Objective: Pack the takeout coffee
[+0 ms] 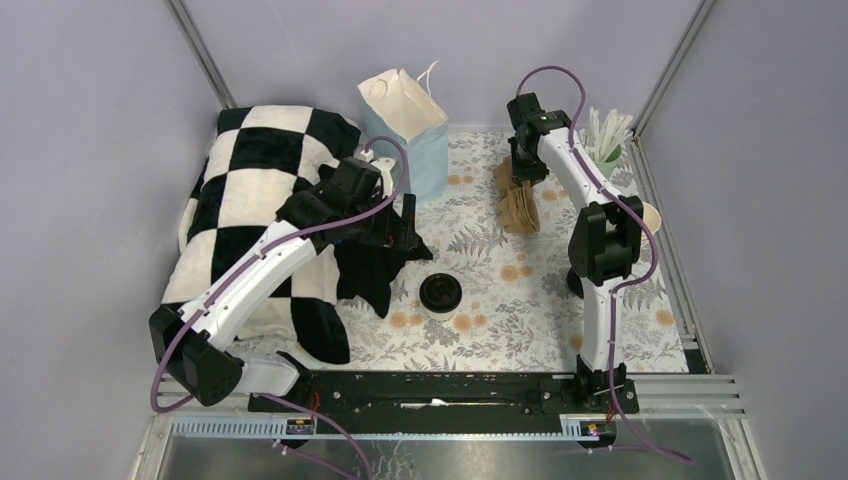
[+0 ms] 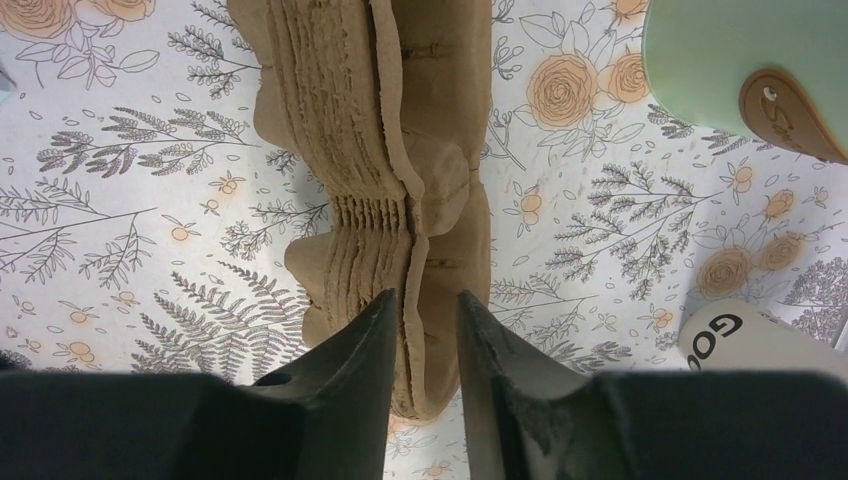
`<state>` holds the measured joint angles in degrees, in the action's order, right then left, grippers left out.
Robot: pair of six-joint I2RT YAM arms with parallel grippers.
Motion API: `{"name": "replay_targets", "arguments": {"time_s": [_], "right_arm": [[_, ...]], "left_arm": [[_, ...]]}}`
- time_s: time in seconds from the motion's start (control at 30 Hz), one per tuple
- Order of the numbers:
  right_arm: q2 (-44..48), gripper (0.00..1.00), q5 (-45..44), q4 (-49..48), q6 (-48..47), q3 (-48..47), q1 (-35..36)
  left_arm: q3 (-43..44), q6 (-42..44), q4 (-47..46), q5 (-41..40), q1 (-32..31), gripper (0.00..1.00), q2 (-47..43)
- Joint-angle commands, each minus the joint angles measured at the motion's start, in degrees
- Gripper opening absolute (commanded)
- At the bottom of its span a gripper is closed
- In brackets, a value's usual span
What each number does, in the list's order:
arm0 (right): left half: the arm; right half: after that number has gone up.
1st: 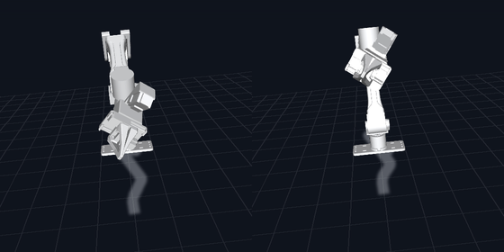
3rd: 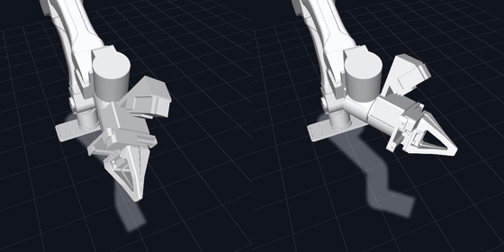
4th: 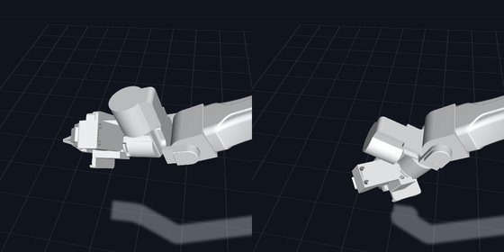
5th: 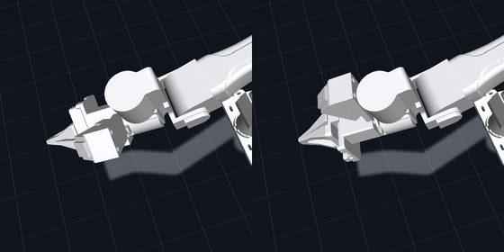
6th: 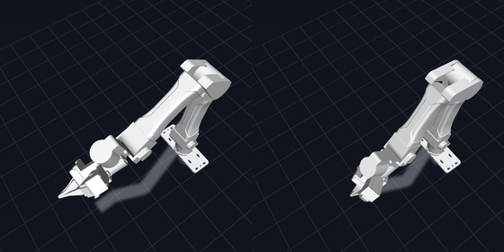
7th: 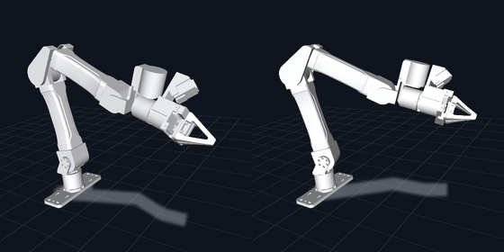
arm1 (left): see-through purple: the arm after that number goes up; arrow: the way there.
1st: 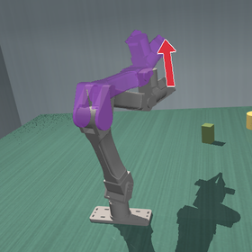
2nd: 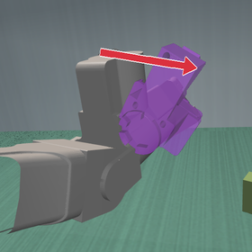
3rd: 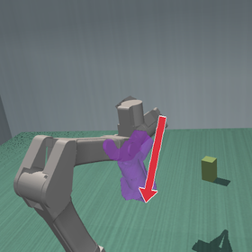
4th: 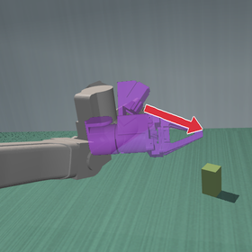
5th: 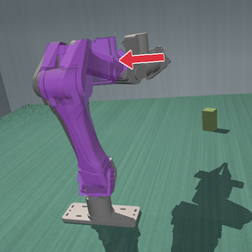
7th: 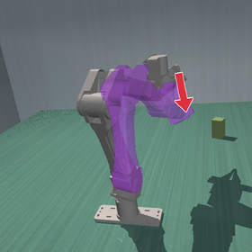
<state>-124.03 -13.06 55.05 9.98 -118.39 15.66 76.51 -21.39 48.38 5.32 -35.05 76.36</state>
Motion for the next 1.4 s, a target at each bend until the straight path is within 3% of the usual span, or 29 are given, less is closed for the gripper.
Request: {"name": "replay_targets", "arguments": {"time_s": [0.0, 1.37], "right_arm": [[2.2, 0.32, -2.4, 2.1, 0.1, -1.3, -0.3], [-2.6, 0.31, -2.6, 4.2, 0.4, 2.5, 0.0]], "left_arm": [[2.5, 0.7, -2.0, 0.3, -0.3, 0.99, 0.0], [2.4, 0.6, -2.1, 0.8, -0.3, 0.99, -0.1]]}}
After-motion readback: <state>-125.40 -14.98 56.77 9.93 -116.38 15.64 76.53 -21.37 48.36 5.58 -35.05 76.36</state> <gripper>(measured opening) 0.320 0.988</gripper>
